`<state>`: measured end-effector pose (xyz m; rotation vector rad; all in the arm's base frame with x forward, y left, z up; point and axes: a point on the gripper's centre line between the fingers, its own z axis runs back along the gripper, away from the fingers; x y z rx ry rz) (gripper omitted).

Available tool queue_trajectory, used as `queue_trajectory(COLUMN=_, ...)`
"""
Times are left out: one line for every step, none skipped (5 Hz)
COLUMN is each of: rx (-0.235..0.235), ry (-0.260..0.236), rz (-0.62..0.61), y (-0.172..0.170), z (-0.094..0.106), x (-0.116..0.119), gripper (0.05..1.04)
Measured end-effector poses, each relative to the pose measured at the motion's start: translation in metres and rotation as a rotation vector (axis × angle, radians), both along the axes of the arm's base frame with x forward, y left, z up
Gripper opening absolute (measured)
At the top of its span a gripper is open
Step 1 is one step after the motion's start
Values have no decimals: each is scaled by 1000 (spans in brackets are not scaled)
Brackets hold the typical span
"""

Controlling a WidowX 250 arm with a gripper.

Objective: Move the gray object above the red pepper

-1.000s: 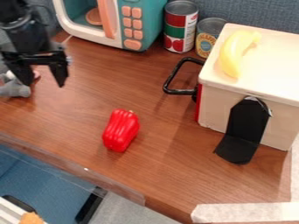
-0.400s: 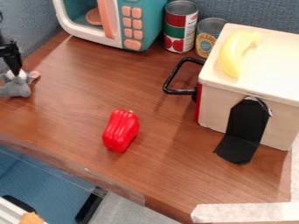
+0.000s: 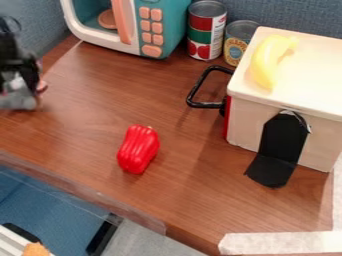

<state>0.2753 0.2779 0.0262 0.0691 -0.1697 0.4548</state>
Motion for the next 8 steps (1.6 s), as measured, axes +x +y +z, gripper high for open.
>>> queue_trajectory(rx=-8, ry=24, rz=-15, y=-15, z=-13, x=5, gripper=962)
queue_trajectory(rx=-1, ry=39, rz=-28, y=-25, z=-17, x=6, gripper=701)
queue_trajectory(rx=11, ry=40, rz=-28, y=-34, z=-5, x=5, gripper=570)
queue_trajectory(rx=-35, ry=30, rz=32, y=-50, z=27, x=14, gripper=568)
queue_trajectory(rx=-104, ry=41, rz=46, y=-91, z=40, x=40, gripper=568)
queue_trajectory(rx=-124, ry=61, rz=-31, y=-140, z=30, x=69, gripper=568)
queue_trajectory(rx=-79, ry=82, rz=-91, y=-175, z=16, x=85, gripper=568)
queue_trajectory(rx=-31, ry=56, rz=-118, y=-195, z=6, x=90, gripper=568)
